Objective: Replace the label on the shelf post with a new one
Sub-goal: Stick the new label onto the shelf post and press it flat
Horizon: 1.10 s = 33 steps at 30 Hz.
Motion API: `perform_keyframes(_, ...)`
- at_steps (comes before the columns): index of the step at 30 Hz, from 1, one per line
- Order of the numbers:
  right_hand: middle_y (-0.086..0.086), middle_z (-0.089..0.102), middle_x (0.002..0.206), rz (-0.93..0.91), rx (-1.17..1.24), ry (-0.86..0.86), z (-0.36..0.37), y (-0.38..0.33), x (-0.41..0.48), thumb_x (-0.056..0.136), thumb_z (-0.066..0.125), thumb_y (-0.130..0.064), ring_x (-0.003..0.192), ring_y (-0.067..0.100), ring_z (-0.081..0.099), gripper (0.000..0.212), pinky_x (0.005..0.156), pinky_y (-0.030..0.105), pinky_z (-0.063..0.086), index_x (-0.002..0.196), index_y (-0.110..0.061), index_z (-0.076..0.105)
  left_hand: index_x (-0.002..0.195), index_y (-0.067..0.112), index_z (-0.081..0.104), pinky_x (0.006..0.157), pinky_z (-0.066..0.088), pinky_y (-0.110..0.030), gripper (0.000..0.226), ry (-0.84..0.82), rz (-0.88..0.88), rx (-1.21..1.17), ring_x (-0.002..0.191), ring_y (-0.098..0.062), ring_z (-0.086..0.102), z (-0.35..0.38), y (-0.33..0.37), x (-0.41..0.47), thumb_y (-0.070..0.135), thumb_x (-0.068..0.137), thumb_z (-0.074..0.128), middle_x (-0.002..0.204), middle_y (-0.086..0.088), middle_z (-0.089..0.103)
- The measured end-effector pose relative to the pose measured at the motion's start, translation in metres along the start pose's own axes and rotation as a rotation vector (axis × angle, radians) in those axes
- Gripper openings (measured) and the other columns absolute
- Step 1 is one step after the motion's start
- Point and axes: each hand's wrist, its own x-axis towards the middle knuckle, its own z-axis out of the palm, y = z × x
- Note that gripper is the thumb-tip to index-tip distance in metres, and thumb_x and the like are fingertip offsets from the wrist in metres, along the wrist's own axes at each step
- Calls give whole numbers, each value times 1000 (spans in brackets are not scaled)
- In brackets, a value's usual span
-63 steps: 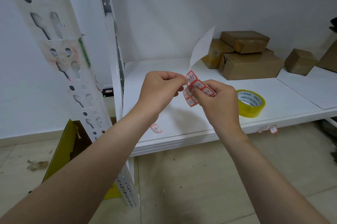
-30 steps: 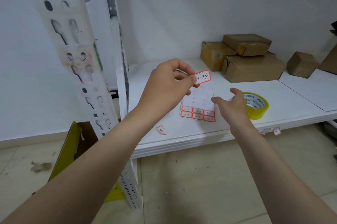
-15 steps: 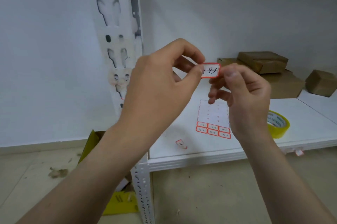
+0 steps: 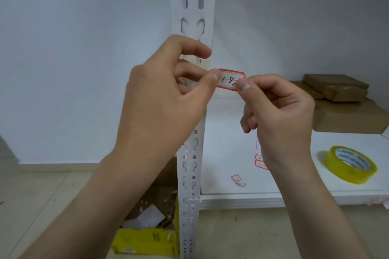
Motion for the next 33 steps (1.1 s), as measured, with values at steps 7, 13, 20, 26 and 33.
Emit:
perform_keyframes(7, -5, 54, 51, 35, 34, 103, 18, -8, 8, 93, 74, -15, 38, 18, 42, 22, 46, 30, 40, 73, -24, 74, 90, 37, 72, 58, 53, -25, 10, 160, -46, -9, 59, -22, 58, -28, -25, 11, 29, 96, 69, 85, 14, 71)
perform_keyframes(13, -10, 59, 52, 5, -41, 20, 31, -8, 7, 92, 73, -15, 41, 17, 45, 20, 44, 29, 42, 75, -24, 74, 87, 36, 76, 58, 46, -22, 16, 115, -54, -59, 68, -21, 58, -27, -38, 12, 28, 97, 67, 80, -1, 72)
perform_keyframes(20, -6, 57, 53, 7, -69, -38, 41, -3, 5, 93, 74, -12, 45, 14, 46, 20, 44, 25, 43, 75, -22, 74, 89, 35, 75, 52, 45, -27, 14, 101, 16, -119, 66, -25, 57, -20, -44, 7, 32, 99, 66, 76, -8, 71)
perform_keyframes(26, -10, 60, 55, -26, -103, -50, 42, -2, 5, 93, 74, -15, 47, 10, 49, 19, 50, 23, 44, 76, -23, 74, 85, 27, 76, 54, 43, -35, 8, 93, 5, -131, 61, -29, 49, -13, -46, 6, 26, 93, 75, 64, -17, 56)
perform_keyframes(33, 12, 66, 66, -68, -212, -22, 44, -3, 5, 91, 77, -20, 51, 34, 54, 13, 46, 38, 46, 78, -24, 75, 80, 28, 74, 51, 36, -30, 12, 131, -19, -168, 61, -30, 44, -9, -43, 6, 28, 92, 76, 64, -21, 50)
